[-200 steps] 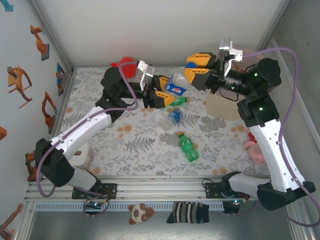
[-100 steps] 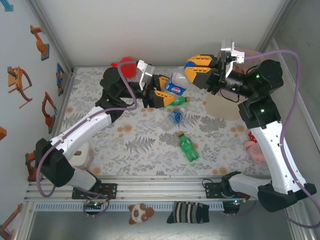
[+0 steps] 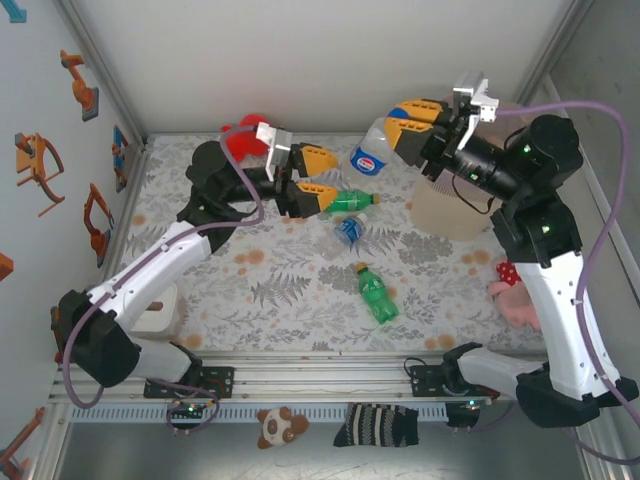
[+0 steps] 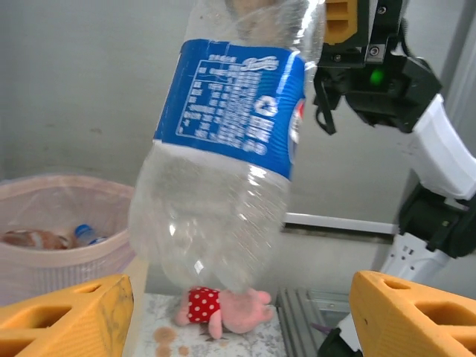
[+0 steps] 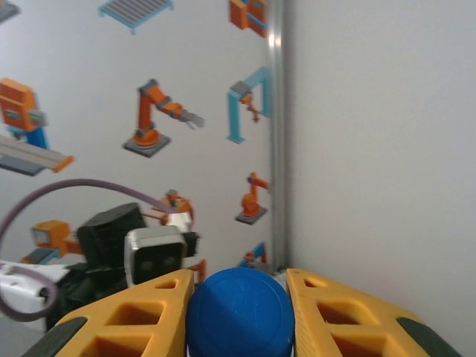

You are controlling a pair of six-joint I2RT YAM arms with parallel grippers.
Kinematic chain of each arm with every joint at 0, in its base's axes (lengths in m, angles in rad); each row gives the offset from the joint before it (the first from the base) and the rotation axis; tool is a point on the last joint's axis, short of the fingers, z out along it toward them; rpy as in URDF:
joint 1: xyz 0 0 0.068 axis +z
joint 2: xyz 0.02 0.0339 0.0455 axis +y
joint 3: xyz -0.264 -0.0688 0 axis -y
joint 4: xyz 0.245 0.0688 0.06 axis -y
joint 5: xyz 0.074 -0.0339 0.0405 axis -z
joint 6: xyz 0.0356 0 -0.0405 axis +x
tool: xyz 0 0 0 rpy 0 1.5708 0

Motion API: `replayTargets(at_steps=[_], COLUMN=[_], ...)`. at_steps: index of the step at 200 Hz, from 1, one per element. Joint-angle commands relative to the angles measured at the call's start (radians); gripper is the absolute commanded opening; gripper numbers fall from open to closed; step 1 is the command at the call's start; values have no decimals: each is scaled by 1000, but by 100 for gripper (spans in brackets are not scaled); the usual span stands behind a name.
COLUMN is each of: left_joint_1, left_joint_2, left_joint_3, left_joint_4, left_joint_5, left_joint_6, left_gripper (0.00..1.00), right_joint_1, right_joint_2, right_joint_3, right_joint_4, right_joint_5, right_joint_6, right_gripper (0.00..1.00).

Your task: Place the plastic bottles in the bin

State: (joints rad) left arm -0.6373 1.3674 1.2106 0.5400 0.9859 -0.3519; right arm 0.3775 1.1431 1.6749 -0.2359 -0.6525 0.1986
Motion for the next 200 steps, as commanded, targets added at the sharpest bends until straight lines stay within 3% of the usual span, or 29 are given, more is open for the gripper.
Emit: replayTargets(at_steps=[1, 69, 119, 166, 200], left_joint_1=[17, 22, 30, 46, 52], left_joint_2=[-45, -66, -55, -25, 18], left_joint_3=[-32, -68, -67, -63, -57], left_joint_4=[-17, -35, -41, -40, -1], left_joint_5=[-45, -46, -42, -37, -11], left_joint_6=[36, 50, 52, 51, 19], left_gripper=[76, 76, 76, 76, 76], right_joint_1=[-51, -377, -414, -416, -416], right_joint_2=[6, 104, 212, 319, 422], right_joint_3=[45, 73, 83, 58, 76], right_joint_4=[-77, -65, -62, -33, -29], right_joint_5=[180, 383, 567, 588, 618], right_joint_6=[-61, -6, -353, -753, -906], right_gripper=[18, 18, 17, 13, 12])
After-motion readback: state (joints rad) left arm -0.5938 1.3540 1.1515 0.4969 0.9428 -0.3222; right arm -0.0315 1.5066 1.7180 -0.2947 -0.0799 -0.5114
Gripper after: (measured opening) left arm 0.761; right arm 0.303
